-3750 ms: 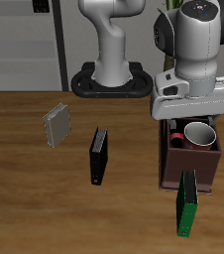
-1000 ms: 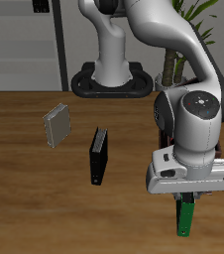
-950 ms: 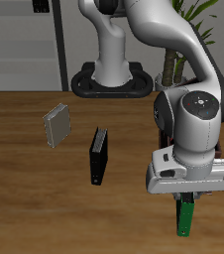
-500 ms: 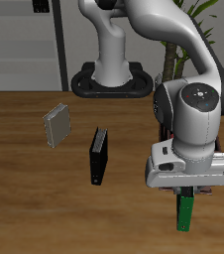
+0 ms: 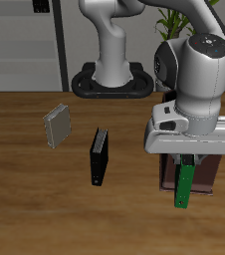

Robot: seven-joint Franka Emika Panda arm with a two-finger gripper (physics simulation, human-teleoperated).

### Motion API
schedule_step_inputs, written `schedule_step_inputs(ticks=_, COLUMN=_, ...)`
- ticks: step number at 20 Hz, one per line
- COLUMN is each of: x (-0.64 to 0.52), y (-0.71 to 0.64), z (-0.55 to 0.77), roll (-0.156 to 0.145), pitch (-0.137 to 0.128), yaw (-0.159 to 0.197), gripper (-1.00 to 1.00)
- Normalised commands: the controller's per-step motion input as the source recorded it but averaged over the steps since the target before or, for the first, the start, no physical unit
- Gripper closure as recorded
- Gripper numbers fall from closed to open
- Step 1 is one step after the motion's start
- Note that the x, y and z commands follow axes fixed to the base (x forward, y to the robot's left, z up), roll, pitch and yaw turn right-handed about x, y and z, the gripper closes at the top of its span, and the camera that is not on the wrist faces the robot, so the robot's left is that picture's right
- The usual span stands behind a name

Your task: Place the red mug into the left desk caddy's right compartment and place the green book into the left desk caddy's back compartment

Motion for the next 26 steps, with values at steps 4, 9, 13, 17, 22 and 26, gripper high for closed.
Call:
schedule_step_inputs(ticks=4, x=-0.43, y=-0.09, z=0.75, roll=-0.029, pitch=-0.080, yaw=-0.047, gripper=1.00)
schedule_step_inputs(ticks=9, x=-0.47, y=-0.06, z=0.57, roll=0.009, pitch=-0.062, yaw=-0.048, gripper=1.00)
schedule_step_inputs(ticks=13, x=-0.53, y=0.03, z=0.41, roll=0.039, pitch=-0.052, yaw=-0.032, gripper=1.00)
schedule_step_inputs(ticks=17, x=-0.58, y=0.05, z=0.30, roll=0.069, pitch=-0.095, yaw=-0.038, gripper=1.00)
schedule_step_inputs(ticks=22, x=-0.81, y=0.21, z=0.22, roll=0.092, pitch=-0.062, yaw=0.018, gripper=1.00)
schedule_step_inputs(ticks=26, x=-0.57, y=0.22, z=0.04, roll=0.090, pitch=-0.009, yaw=0.004, gripper=1.00)
